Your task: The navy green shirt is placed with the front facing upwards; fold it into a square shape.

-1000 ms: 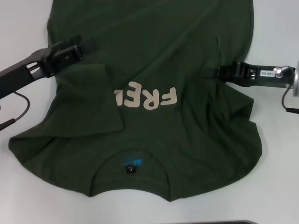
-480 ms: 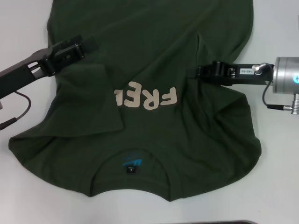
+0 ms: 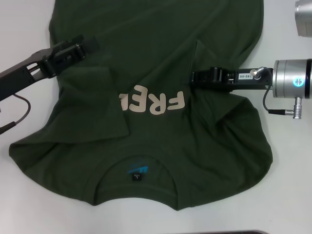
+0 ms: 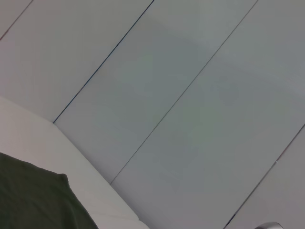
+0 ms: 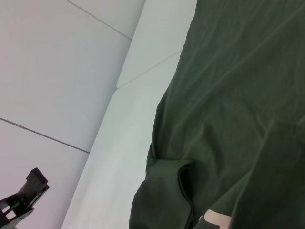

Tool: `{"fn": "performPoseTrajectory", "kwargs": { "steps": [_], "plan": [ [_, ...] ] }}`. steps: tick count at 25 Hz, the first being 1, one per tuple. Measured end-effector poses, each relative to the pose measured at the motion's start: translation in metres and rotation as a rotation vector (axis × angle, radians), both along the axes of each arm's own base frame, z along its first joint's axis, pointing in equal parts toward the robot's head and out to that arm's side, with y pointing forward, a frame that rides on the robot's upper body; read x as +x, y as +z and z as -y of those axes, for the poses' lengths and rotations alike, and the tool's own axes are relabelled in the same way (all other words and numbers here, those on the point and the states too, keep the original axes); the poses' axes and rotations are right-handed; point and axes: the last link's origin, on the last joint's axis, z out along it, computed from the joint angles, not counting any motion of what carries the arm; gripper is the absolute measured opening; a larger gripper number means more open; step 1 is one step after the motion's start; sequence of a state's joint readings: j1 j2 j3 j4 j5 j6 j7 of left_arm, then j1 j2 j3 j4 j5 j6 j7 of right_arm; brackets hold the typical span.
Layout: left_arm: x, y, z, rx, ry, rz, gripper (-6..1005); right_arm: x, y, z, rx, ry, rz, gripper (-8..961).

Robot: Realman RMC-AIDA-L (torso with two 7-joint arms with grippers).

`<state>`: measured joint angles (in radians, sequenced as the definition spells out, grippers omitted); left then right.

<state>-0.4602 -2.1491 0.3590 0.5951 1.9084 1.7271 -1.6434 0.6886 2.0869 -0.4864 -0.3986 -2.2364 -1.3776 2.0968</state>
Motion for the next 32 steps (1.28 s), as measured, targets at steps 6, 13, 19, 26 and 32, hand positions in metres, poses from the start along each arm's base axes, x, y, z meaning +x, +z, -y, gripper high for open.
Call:
{"fn": "performPoseTrajectory", "kwargs": {
  "steps": [6,13,19,26,32],
  "plan": [
    [0.0,0.0,0.0,0.0,0.002,-0.001,857,-0.002,-0.001,-0.001,-0.001,0.011,0.002,446],
    [0.0,-0.001,-0.001,-0.001,0.004,-0.003,858,-0.005,-0.001,-0.003,0.013,0.029,0.002,618],
    [0.0,-0.001,-0.001,-0.003,0.004,-0.004,857,-0.012,0.006,-0.001,0.035,0.078,-0.062,765],
    [-0.002,-0.001,0.0,-0.002,0.01,-0.006,856,-0.008,0.018,0.01,0.045,0.137,-0.111,838],
    [-0.004,0.001,0.002,-0.009,0.021,0.002,857,0.003,0.037,0.032,0.115,0.237,-0.17,836]
  ]
}}
